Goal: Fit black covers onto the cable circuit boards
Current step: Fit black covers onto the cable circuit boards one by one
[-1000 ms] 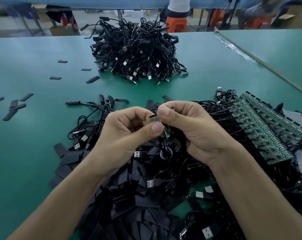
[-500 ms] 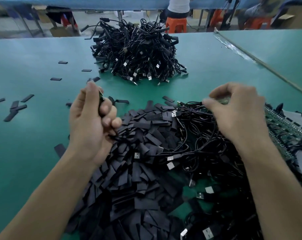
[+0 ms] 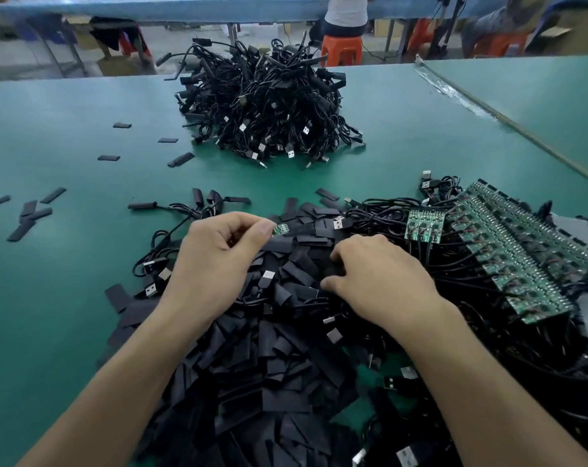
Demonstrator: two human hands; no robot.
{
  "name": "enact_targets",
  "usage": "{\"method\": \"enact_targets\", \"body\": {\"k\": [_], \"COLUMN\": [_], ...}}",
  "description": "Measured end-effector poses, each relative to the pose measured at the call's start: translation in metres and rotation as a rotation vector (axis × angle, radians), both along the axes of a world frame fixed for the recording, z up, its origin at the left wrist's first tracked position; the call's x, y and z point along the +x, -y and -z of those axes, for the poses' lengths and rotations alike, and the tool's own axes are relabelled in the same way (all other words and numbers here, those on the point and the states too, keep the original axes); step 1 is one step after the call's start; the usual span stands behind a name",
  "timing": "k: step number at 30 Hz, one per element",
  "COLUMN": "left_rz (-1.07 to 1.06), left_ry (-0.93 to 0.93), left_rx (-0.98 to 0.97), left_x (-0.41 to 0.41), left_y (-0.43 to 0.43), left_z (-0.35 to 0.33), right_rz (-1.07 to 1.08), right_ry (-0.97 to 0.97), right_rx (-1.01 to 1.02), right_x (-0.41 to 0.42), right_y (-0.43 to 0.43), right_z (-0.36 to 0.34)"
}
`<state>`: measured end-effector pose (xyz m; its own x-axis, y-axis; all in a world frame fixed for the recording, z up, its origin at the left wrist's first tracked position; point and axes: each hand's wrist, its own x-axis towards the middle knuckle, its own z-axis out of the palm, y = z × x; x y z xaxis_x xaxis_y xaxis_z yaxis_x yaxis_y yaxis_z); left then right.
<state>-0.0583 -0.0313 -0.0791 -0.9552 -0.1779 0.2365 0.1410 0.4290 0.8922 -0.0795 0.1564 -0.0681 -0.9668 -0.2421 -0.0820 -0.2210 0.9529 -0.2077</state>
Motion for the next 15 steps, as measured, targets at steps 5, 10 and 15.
{"method": "enact_targets", "body": {"k": [5, 10, 15], "left_rz": [-0.020, 0.030, 0.080], "left_ry": [0.071, 0.122, 0.075], "left_rx": [0.062, 0.145, 0.194], "left_x": [-0.0013, 0.0006, 0.0022], "left_y": [-0.0007, -0.0047, -0.0065], "left_z": [0.0029, -0.0010, -0.0047], "right_rz": [0.007, 0.024, 0.029], "right_ry": [-0.003, -0.012, -0.012], "right_rx": [-0.132, -0.408, -0.561], "right_x": [-0.0005, -0.0060, -0.0093], "right_y": [-0.0024, -0.0044, -0.0090], "right_z": [0.0021, 0.0013, 0.0013]}}
